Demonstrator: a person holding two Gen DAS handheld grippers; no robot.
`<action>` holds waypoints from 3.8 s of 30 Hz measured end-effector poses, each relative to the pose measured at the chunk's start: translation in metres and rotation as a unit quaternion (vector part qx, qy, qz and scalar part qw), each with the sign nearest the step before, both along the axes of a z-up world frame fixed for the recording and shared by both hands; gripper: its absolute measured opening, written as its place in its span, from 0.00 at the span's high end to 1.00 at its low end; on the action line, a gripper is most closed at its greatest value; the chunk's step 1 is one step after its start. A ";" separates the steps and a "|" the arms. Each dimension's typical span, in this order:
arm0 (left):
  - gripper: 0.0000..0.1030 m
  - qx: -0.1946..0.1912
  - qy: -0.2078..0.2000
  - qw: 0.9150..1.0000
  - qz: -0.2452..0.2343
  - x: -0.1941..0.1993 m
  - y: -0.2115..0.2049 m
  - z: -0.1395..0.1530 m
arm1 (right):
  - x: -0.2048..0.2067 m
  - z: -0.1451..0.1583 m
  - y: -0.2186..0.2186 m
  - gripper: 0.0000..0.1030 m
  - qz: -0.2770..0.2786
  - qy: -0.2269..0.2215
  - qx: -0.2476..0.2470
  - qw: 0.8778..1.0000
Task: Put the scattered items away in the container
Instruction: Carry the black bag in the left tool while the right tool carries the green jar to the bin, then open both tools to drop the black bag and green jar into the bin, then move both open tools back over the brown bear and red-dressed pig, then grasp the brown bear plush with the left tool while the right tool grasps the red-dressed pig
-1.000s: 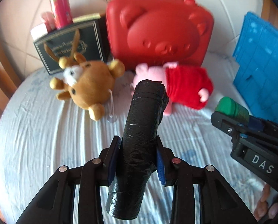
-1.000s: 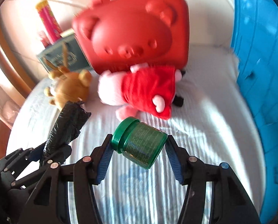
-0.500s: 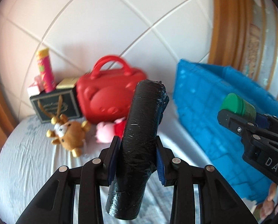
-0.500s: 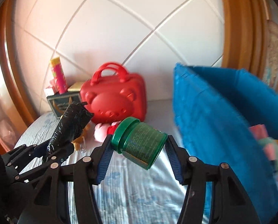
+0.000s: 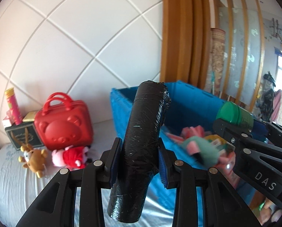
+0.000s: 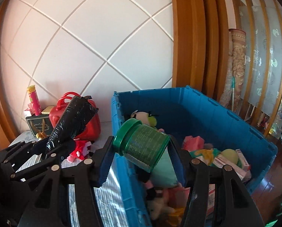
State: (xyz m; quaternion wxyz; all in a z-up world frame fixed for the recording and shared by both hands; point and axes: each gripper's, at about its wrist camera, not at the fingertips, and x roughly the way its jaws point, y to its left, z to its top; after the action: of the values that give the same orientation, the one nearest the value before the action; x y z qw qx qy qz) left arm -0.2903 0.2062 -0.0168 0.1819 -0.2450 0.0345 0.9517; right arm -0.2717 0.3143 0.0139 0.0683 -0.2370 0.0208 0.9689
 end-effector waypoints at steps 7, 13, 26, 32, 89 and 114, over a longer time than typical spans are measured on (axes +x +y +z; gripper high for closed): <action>0.67 -0.018 0.008 0.999 -0.044 0.000 0.080 0.001 | 0.013 -0.012 0.066 0.46 -0.043 -0.012 -0.011 0.999; 0.67 -0.033 0.001 0.997 -0.067 -0.008 0.125 -0.004 | 0.012 -0.026 0.101 0.46 -0.060 -0.030 -0.027 0.997; 0.63 -0.049 -0.030 0.996 -0.070 -0.036 0.145 -0.021 | -0.006 -0.045 0.133 0.46 -0.076 -0.057 -0.040 0.995; 0.29 -0.057 -0.002 0.997 -0.049 -0.032 0.139 -0.017 | -0.012 -0.049 0.139 0.41 -0.082 -0.058 -0.052 0.994; 0.18 -0.084 -0.195 0.892 0.400 -0.282 -0.547 -0.240 | -0.298 -0.223 -0.373 0.00 0.198 -0.235 0.000 0.952; 0.18 -0.016 -0.142 0.959 0.243 -0.265 -0.518 -0.232 | -0.364 -0.296 -0.361 0.97 0.184 -0.258 -0.030 0.948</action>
State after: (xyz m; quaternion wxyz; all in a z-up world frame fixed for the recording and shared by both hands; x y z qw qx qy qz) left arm -0.5553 -0.3118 -0.2485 -0.0562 -0.3816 -0.0370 0.9219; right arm -0.6355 -0.0471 -0.2823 -0.1152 -0.4808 -0.0124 0.8691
